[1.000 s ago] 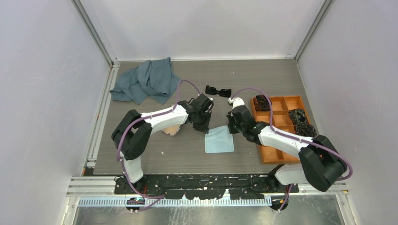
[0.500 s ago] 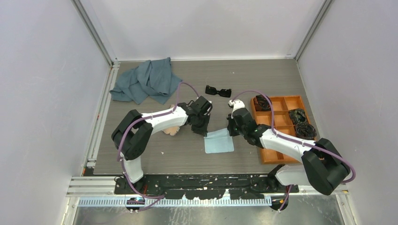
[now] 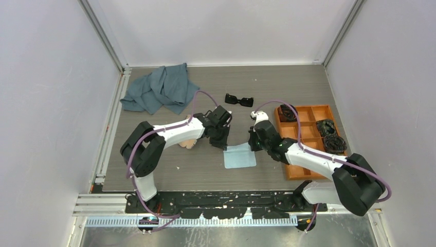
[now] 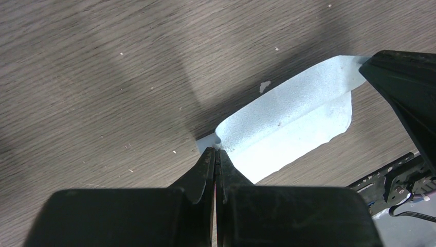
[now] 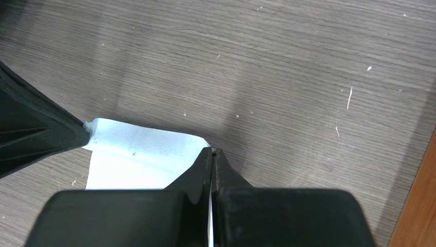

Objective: Organize the sunglasses
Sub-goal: Fold the glasses cleaning cloth at the center of the board.

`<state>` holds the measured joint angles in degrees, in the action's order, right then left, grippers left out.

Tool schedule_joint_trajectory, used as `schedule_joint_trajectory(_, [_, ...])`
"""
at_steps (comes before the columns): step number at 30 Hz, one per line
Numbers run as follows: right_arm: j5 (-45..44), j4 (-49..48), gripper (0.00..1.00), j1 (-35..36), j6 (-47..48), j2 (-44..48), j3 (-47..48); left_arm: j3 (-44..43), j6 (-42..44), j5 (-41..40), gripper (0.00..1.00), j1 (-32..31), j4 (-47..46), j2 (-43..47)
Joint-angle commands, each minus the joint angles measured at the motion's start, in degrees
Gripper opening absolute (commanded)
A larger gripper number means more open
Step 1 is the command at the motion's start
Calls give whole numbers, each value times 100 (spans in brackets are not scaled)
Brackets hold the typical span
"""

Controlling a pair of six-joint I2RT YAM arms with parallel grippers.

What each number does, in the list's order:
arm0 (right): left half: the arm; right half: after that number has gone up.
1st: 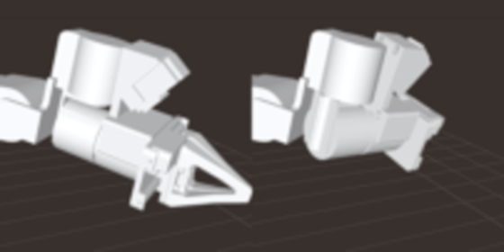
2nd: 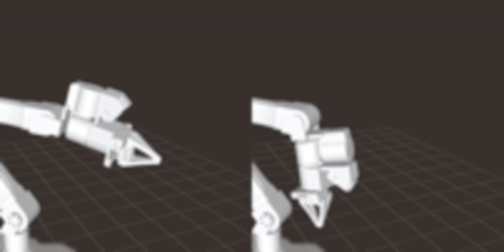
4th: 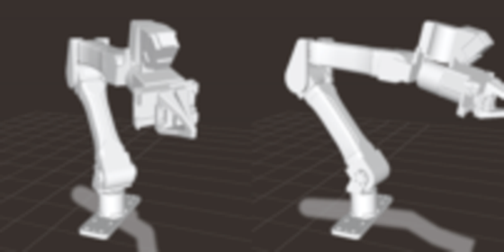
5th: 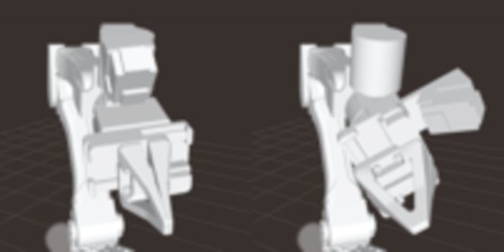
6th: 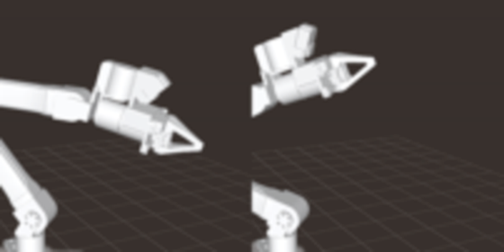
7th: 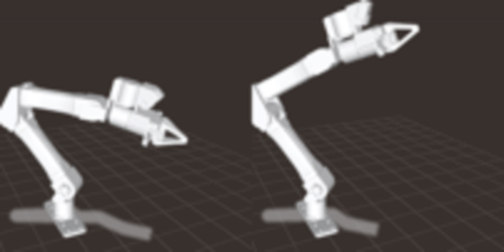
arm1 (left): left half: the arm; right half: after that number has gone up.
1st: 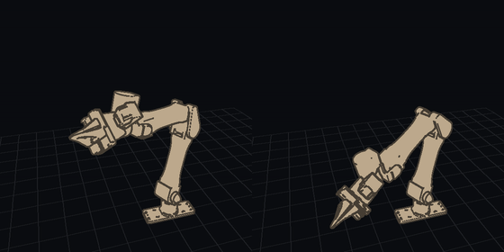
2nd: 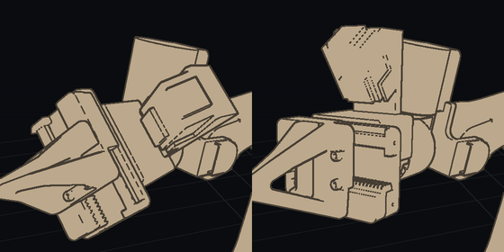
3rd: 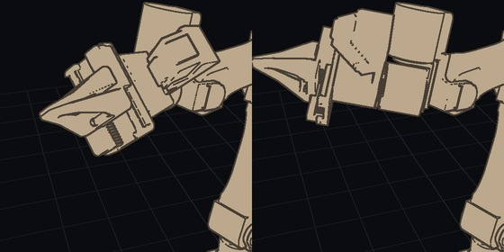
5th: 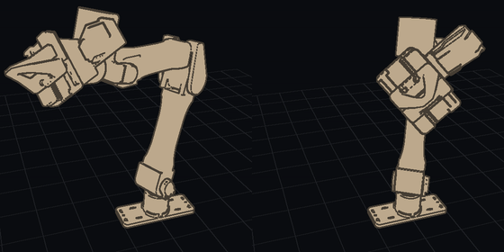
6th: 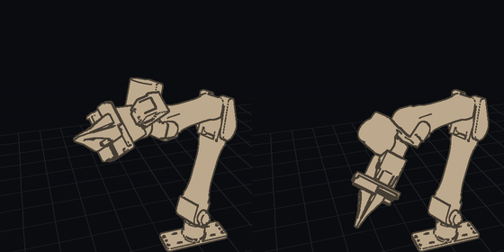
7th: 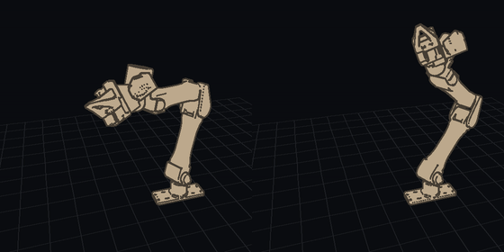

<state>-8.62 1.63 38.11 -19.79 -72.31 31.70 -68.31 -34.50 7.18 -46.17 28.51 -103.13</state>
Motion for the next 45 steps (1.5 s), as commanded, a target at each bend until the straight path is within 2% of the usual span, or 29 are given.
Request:
schedule_joint_trajectory(1, [-118,0,1,62,-261,319,-69,59,-57,90,1,-64,-115,289])
schedule_joint_trajectory(18, [-274,338,0,214,-1018,809,-450,372,-283,18,0,-324,-199,455])
schedule_joint_trajectory(45, [-368,510,1,421,-1254,1096,-622,599,-471,-118,0,-548,-246,551])
